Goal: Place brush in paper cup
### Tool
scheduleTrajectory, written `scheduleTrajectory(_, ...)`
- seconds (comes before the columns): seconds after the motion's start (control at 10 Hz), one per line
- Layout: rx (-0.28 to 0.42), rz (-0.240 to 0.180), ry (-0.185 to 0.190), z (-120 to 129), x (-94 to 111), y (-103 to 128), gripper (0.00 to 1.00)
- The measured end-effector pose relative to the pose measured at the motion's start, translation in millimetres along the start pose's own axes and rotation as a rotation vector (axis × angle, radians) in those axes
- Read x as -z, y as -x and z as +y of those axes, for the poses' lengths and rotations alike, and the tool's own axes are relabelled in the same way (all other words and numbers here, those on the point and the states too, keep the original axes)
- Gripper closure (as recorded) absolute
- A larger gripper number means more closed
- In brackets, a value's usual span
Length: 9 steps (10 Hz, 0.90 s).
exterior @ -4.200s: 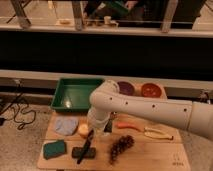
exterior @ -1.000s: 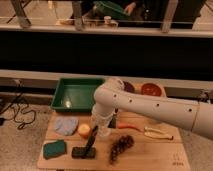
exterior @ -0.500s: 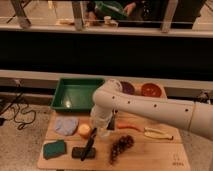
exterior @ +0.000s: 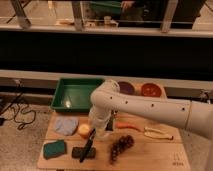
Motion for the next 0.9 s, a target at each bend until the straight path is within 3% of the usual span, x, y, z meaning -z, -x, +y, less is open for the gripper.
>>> scheduleTrajectory(0.6, 0.003, 0.005, 0.019, -1.1, -5.0, 2.6, 0.87)
scheduleTrajectory(0.9, 0.003, 0.012, 0.023, -1.7, -5.0, 2.6, 0.58)
